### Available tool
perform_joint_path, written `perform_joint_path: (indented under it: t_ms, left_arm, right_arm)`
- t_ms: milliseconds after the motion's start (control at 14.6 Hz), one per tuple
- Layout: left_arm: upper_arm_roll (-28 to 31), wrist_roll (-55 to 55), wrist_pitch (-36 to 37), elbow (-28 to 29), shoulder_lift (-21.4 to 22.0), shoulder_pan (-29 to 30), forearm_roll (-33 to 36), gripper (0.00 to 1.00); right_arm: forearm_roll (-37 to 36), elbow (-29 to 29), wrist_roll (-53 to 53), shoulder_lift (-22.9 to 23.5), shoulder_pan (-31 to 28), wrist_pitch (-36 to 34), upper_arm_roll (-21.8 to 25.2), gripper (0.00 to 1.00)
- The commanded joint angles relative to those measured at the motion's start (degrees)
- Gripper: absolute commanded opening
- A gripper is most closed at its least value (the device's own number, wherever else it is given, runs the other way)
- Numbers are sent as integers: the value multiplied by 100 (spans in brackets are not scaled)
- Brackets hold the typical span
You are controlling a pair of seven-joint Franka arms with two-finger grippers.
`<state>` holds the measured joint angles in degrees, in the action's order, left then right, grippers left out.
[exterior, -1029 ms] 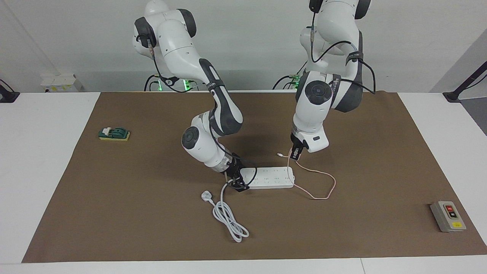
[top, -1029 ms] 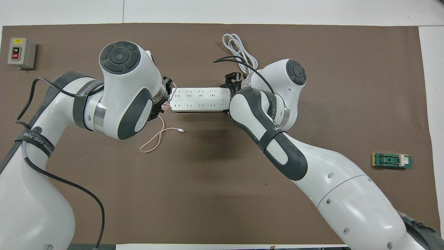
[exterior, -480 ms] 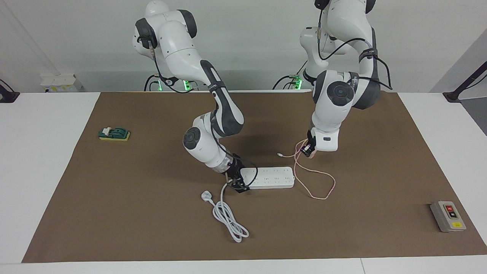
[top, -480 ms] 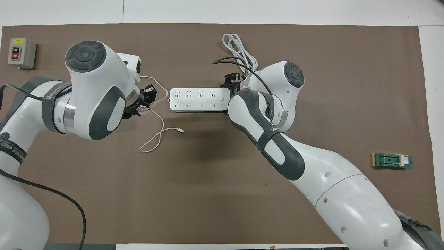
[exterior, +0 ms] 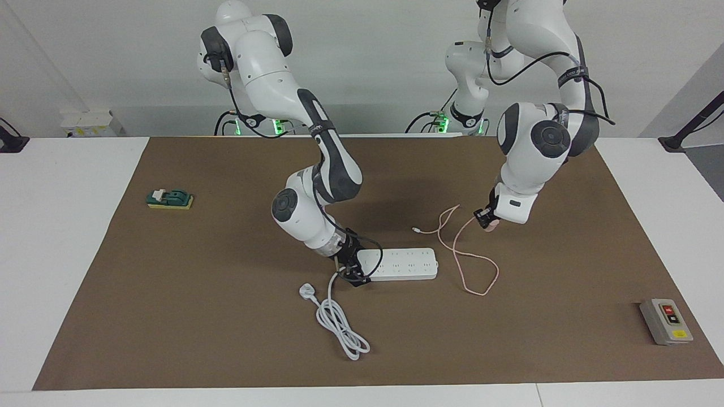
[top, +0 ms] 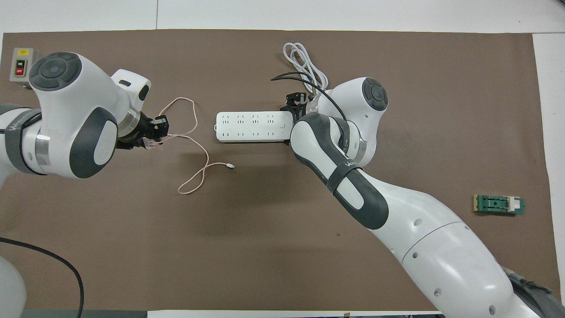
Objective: Unplug charger and place it aside
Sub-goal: 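Carry the charger toward the robot and lower it with the left gripper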
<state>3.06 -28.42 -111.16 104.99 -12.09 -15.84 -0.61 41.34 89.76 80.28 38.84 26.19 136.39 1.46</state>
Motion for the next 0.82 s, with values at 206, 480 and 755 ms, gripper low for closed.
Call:
perform_joint_path:
  t_ms: [206,480,755]
  left_arm:
    - [-60,1697,-291,1118,584,327,26,0]
    - [-60,2524,-913,2295,1453,440,-27,0]
    - [-51,3113,-1487,3106,2000,590,-35,0]
  right_arm:
    - [147,-195,58,-8,-52,300,21,100]
    - [129,-169,198,-175,-43,177,38,100]
    - [112,-151,207,-254,-52,28,64,100]
